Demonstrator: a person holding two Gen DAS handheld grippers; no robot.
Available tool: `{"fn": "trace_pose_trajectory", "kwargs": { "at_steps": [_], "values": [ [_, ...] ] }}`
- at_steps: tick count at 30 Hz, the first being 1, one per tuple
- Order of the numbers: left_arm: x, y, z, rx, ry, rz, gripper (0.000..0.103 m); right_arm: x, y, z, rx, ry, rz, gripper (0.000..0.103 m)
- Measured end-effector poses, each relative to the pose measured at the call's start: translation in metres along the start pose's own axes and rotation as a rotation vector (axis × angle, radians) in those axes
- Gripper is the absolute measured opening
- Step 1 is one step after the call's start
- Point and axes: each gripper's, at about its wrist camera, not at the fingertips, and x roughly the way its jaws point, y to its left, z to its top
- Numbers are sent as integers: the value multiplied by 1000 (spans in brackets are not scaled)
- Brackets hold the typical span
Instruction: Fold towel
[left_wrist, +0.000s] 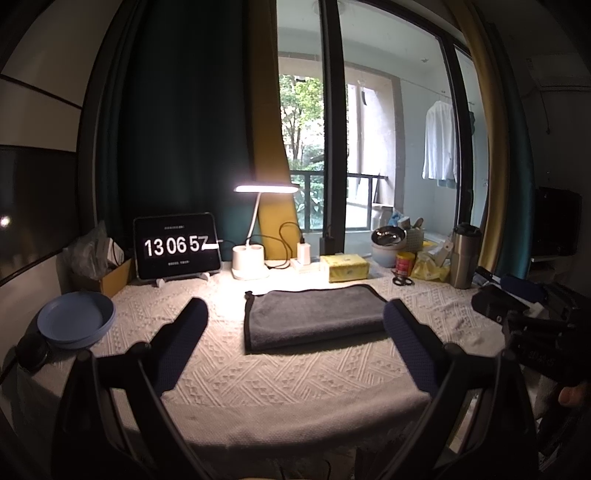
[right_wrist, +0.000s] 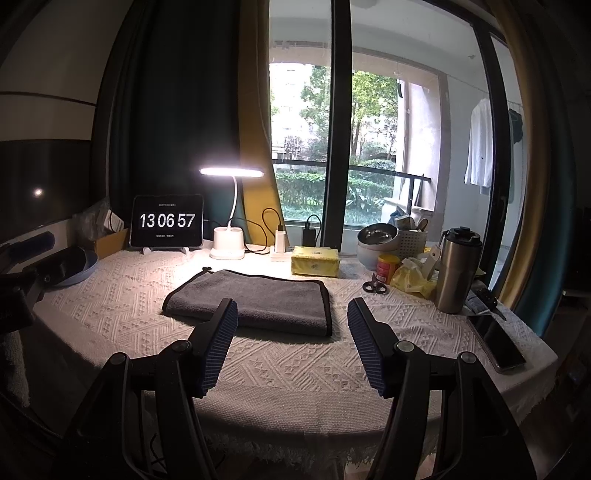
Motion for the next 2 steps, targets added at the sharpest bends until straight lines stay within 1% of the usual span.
{"fn": "trace_pose_trajectory", "kwargs": {
  "at_steps": [2],
  "values": [
    [2, 1, 0, -8, 0, 2, 97, 2, 0, 0, 0, 3, 2, 65]
  ]
}}
